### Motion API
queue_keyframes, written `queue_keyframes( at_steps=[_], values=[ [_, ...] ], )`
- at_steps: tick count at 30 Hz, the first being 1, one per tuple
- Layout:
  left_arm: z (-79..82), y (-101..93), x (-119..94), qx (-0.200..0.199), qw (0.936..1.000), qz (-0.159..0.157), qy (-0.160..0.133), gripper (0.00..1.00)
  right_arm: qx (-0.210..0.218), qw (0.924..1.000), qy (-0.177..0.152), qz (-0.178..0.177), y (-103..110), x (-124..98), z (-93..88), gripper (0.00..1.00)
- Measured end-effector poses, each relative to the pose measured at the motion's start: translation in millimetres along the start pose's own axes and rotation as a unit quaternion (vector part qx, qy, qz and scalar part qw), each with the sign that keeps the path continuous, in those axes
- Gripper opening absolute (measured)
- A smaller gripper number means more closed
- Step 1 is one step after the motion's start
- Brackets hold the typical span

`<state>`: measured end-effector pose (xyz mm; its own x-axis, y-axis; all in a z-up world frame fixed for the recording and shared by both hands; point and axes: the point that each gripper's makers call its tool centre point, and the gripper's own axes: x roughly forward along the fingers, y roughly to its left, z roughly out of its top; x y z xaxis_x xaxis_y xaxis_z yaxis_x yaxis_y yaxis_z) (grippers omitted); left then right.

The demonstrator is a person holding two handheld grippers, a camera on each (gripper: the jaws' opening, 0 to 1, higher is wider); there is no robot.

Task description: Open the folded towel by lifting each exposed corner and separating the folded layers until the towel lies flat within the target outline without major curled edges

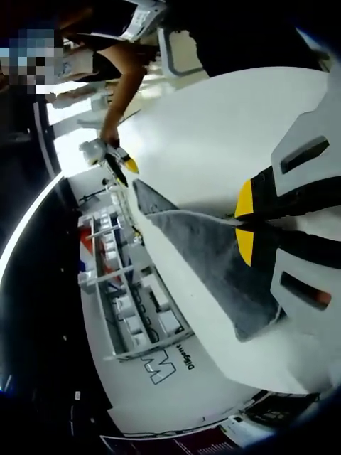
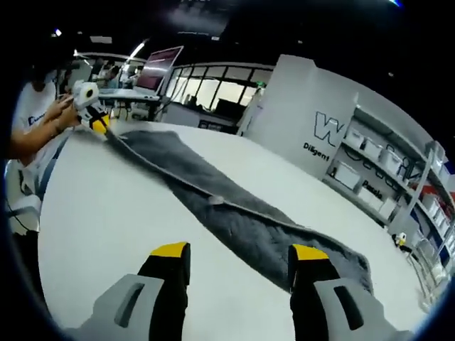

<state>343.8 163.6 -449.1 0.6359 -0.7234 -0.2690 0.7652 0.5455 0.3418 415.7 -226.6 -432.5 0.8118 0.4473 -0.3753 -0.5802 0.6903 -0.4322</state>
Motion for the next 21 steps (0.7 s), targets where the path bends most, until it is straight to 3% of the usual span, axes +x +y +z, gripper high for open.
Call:
queue_keyframes(
  at_steps=[7, 13, 21],
  values=[
    [1.1, 2.2, -1.4, -0.002, 1.0, 0.003, -0.004, 0.03, -0.058, 0.9979, 0.015, -0.023, -21.6, 25.3, 7.9, 0.37],
    [2.8, 2.7, -1.8, -0.001, 1.0, 0.005, -0.006, 0.03, -0.118, 0.9916, 0.042, -0.03, -33.5, 53.7, 4.9, 0.32],
    [3.2, 4.7, -2.6, 0.0, 0.9999, 0.009, -0.006, 0.03, -0.146, 0.9866, 0.067, -0.029, -40.6, 81.5, -0.6, 0.27]
  ],
)
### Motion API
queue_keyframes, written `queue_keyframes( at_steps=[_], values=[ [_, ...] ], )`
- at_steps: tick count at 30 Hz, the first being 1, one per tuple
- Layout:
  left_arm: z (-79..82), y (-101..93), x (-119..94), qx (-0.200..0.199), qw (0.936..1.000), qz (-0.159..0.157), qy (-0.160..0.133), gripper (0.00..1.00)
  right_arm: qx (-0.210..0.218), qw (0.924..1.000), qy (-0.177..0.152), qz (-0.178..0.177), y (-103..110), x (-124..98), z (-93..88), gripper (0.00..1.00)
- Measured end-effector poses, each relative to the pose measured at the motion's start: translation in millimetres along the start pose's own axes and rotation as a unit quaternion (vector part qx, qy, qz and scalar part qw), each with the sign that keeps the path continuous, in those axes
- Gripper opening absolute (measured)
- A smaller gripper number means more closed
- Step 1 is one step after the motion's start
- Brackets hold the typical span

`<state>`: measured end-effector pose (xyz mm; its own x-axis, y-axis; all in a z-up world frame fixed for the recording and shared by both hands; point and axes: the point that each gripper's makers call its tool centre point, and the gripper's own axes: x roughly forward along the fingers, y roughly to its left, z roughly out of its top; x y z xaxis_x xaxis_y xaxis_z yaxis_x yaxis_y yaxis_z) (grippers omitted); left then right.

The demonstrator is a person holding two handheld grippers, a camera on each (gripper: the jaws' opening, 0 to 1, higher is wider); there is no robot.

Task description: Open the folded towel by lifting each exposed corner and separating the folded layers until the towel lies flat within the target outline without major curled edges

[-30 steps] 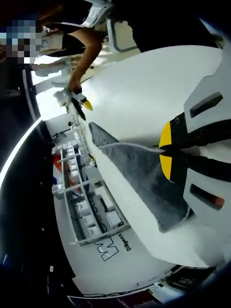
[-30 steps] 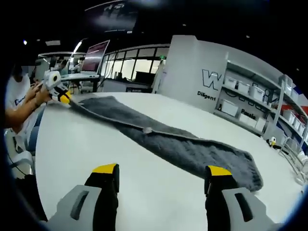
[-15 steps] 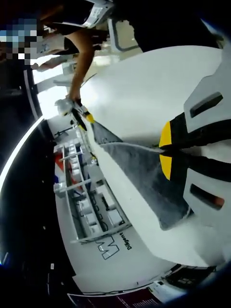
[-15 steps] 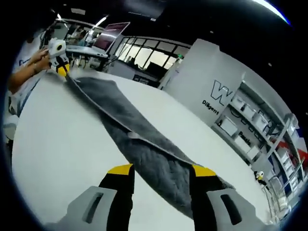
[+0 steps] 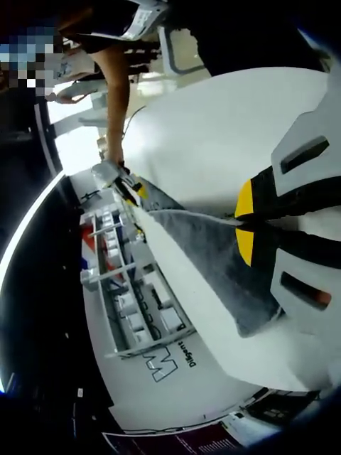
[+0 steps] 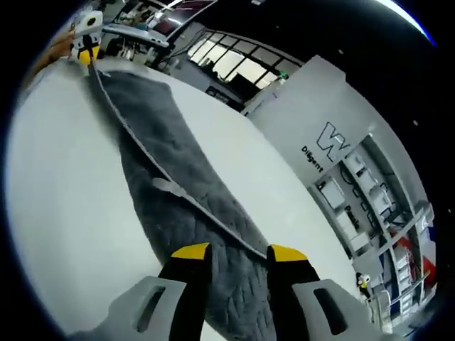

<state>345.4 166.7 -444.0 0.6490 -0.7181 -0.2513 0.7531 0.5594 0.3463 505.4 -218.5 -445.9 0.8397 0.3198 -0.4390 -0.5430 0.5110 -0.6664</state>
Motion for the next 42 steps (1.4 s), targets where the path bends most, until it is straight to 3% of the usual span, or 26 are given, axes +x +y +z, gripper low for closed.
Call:
queue_keyframes(
  at_steps=[18, 22, 24, 32, 42],
  values=[
    [-1.4, 4.0, -0.1, -0.006, 1.0, 0.005, -0.005, 0.03, -0.038, 0.9983, 0.042, 0.012, -3.5, 49.5, -16.4, 0.18],
    [-1.3, 4.0, -0.5, -0.006, 1.0, 0.005, -0.004, 0.03, -0.044, 0.9983, 0.037, 0.011, -3.3, 53.6, -11.5, 0.03],
    [-1.6, 3.9, -0.7, -0.005, 1.0, 0.005, -0.003, 0.03, -0.049, 0.9981, 0.036, 0.013, -0.5, 55.0, -11.9, 0.0],
    [-1.6, 5.8, -1.3, -0.006, 0.9999, 0.008, -0.004, 0.03, -0.043, 0.9986, 0.027, 0.012, 0.8, 38.3, -12.8, 0.0],
    [3.5, 11.3, -7.9, -0.01, 0.9996, 0.025, -0.007, 0.03, -0.06, 0.998, 0.015, 0.01, 11.4, -3.8, -9.9, 0.0]
  ],
)
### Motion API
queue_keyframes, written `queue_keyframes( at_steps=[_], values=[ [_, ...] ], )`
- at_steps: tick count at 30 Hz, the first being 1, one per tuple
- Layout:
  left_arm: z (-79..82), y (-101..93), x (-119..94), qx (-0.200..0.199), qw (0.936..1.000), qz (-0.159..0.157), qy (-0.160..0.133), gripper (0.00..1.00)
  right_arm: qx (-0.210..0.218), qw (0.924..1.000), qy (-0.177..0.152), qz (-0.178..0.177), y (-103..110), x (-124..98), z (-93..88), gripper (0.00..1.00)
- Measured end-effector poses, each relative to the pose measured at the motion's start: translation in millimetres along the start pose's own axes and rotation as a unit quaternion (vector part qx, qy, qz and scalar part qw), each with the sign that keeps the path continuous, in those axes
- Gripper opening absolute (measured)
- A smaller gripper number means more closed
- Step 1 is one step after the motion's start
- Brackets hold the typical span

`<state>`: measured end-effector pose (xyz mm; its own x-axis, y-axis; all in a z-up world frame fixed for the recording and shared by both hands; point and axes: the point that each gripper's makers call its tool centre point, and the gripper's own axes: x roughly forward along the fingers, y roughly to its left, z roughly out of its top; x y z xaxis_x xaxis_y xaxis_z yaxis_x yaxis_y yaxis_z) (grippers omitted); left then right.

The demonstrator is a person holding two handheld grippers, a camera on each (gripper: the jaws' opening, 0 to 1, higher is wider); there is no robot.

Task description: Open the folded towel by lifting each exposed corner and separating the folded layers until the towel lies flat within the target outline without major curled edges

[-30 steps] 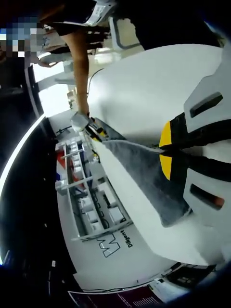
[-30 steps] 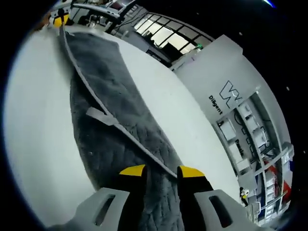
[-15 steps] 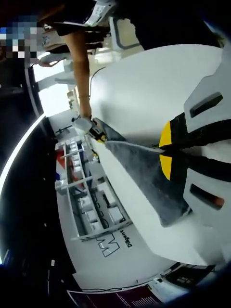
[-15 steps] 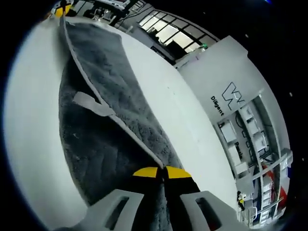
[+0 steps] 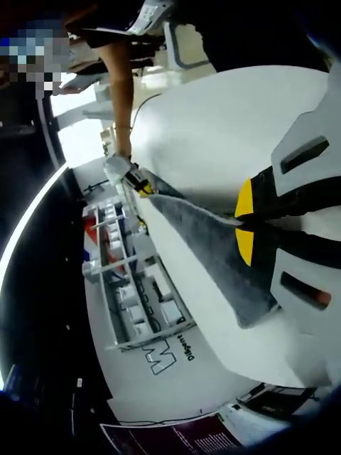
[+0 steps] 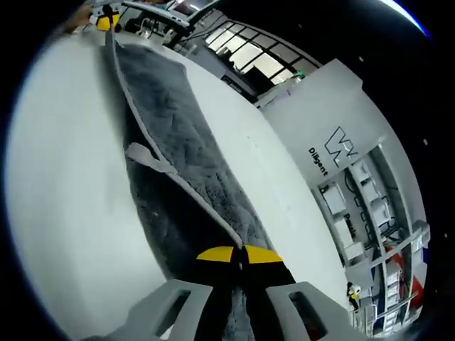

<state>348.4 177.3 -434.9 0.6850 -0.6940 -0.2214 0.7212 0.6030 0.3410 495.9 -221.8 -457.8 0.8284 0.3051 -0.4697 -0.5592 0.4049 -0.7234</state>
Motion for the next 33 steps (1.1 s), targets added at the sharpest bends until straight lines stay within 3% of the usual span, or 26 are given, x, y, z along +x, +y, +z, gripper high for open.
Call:
queue_keyframes(
  at_steps=[15, 24, 33],
  values=[
    [-0.1, 17.5, -18.9, -0.026, 0.9988, 0.042, 0.001, 0.03, -0.035, 0.9986, -0.017, 0.036, 49.8, -60.3, 4.1, 0.0],
    [-4.2, 24.4, -29.6, -0.042, 0.9974, 0.059, -0.001, 0.03, -0.054, 0.9962, -0.018, 0.065, 80.0, -79.3, 3.1, 0.0],
    [-5.3, 15.8, -38.8, -0.044, 0.9973, 0.059, -0.002, 0.03, -0.062, 0.9944, -0.024, 0.082, 96.6, -102.0, 5.6, 0.0]
  ],
)
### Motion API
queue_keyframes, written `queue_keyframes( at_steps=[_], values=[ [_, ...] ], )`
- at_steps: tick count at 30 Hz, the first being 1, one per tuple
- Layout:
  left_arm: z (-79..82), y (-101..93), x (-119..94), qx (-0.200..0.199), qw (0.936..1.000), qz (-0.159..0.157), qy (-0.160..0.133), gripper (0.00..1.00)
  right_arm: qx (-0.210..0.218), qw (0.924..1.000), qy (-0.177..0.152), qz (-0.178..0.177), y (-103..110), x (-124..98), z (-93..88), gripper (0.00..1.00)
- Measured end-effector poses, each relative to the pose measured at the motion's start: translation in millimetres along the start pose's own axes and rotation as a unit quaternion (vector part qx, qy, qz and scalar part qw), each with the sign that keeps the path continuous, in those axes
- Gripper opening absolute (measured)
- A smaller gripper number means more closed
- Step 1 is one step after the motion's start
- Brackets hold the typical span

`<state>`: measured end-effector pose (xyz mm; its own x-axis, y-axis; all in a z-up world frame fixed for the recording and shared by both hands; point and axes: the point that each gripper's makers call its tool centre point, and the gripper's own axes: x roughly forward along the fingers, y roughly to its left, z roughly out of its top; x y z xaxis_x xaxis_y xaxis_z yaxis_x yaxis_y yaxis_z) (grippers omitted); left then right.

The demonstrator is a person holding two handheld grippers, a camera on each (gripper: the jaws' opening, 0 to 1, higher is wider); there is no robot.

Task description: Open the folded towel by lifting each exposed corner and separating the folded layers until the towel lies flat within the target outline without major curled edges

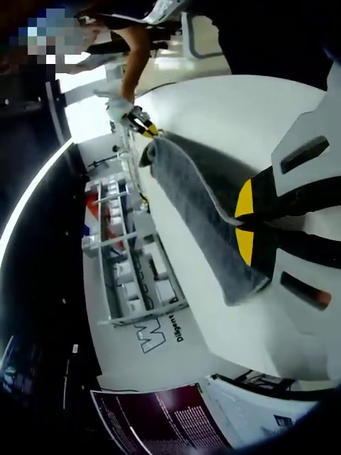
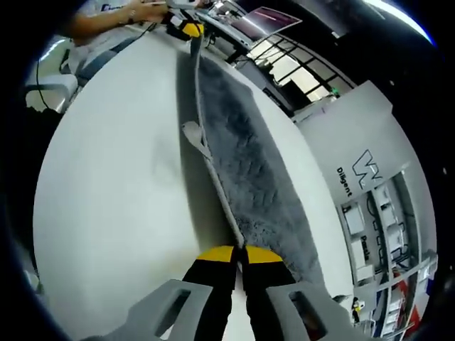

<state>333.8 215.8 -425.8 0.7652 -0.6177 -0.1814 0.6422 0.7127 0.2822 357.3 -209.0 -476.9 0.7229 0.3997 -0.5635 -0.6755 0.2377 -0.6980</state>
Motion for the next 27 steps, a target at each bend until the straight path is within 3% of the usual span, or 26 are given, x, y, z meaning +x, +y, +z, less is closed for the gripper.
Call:
queue_keyframes(
  at_steps=[9, 16, 27],
  values=[
    [-12.6, -5.8, -9.5, 0.005, 0.9998, -0.002, 0.018, 0.03, -0.007, 0.9994, -0.015, 0.029, 20.4, -18.4, 9.6, 0.0],
    [-11.9, -13.6, -17.3, 0.003, 0.9998, -0.011, 0.016, 0.03, -0.011, 0.9984, -0.014, 0.053, 39.2, -29.5, 9.3, 0.0],
    [-27.9, -18.6, -21.6, 0.008, 0.9984, -0.025, 0.05, 0.03, -0.013, 0.9961, -0.015, 0.087, 61.0, -37.4, 8.6, 0.0]
  ],
)
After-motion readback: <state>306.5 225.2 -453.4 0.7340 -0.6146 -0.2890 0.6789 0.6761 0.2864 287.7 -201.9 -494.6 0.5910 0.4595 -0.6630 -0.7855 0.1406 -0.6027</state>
